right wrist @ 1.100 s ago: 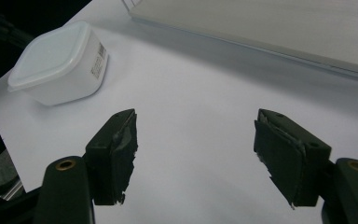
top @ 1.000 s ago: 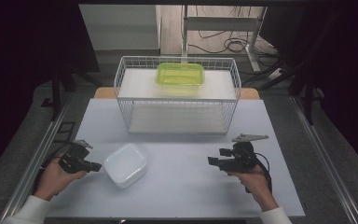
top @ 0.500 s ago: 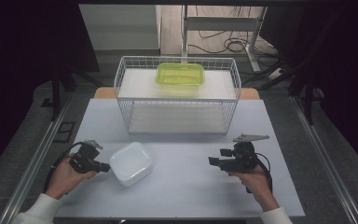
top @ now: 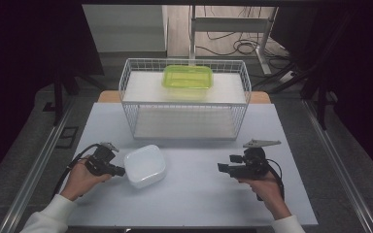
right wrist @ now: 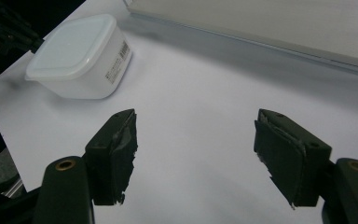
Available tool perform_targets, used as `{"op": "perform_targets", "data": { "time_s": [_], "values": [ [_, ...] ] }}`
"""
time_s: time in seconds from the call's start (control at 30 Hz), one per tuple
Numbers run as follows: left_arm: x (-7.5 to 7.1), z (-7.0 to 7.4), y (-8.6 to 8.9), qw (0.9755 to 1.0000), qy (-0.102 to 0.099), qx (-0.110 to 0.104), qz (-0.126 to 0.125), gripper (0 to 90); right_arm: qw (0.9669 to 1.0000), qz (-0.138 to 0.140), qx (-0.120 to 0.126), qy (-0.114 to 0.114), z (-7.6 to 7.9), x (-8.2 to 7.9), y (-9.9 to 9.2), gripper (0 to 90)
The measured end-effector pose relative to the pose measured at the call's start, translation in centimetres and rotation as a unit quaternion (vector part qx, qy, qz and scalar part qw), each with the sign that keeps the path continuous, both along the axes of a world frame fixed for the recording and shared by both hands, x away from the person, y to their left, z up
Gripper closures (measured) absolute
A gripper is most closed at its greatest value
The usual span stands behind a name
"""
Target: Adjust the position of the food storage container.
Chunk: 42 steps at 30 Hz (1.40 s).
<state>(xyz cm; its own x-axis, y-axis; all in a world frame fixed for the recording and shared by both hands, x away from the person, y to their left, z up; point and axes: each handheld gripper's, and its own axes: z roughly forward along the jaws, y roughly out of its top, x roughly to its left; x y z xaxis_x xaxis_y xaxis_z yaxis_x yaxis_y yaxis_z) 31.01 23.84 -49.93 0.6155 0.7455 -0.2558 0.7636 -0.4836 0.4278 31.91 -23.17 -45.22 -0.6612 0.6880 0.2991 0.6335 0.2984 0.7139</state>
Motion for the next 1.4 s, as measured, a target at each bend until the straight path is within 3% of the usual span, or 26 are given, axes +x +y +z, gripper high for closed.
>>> {"op": "perform_targets", "data": {
  "time_s": [0.23, 0.97, 1.4],
  "values": [
    [1.0, -0.1, -0.9, 0.9999, 0.001, -0.003, -0.011, 90.0, 1.0, 0.001, -0.001, 0.001, -0.1, 0.1, 0.1, 30.1],
    [4.0, 0.1, -7.9, 0.9987, -0.016, -0.002, -0.048, 90.0, 1.0, 0.001, 0.001, 0.001, 0.0, 0.1, -0.1, 30.2],
    [5.0, 0.1, -10.5, 0.998, -0.018, -0.009, -0.059, 90.0, 1.0, -0.001, 0.002, 0.0, 0.0, 0.1, -0.2, 30.1]
  ]
}}
